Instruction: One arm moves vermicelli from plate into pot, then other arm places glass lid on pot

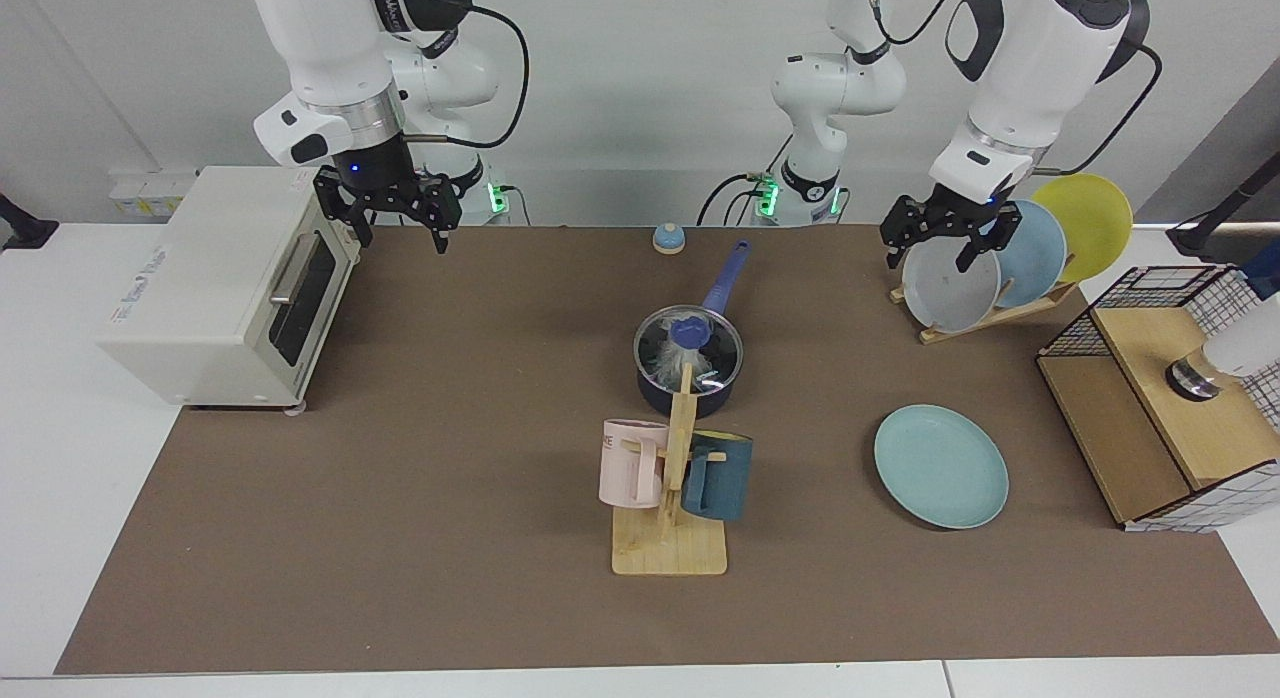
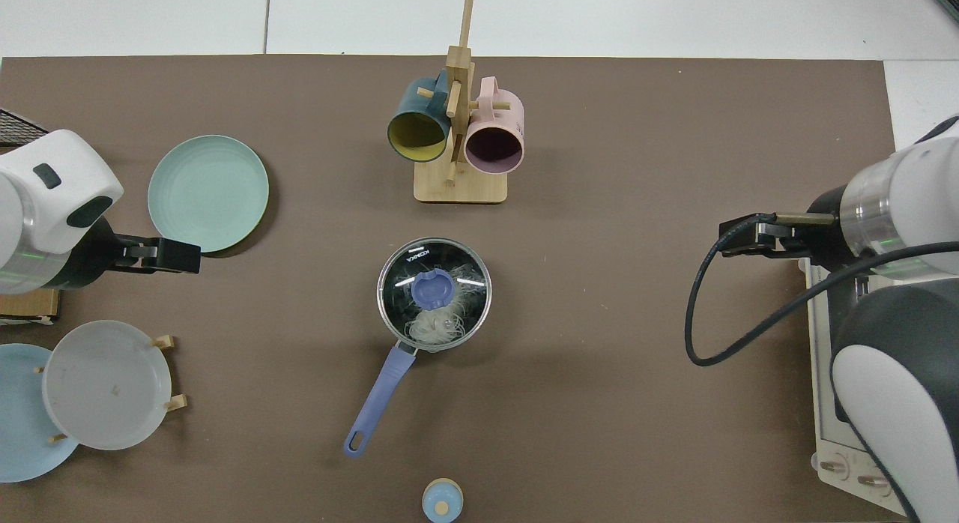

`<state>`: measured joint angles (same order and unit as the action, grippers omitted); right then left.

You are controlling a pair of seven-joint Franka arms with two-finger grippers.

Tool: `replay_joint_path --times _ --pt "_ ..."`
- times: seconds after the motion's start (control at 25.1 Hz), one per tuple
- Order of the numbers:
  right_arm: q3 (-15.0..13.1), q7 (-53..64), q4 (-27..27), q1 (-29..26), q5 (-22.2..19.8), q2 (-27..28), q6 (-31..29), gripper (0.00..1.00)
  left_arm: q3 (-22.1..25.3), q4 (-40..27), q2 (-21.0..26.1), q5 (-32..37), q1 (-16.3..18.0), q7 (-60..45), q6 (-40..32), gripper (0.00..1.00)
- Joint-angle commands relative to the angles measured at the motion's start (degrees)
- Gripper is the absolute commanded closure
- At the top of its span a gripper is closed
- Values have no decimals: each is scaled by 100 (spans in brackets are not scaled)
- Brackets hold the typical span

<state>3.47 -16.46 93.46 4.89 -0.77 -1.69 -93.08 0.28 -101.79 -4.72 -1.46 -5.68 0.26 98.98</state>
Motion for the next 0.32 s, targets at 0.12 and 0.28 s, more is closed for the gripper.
replay_joint_path --times 0.12,0.28 --pt "31 11 49 -58 165 -33 -34 0 33 10 -64 -65 -21 88 -72 0" --pt "31 11 49 -50 165 -33 -8 0 33 10 -64 -65 -21 88 -72 0"
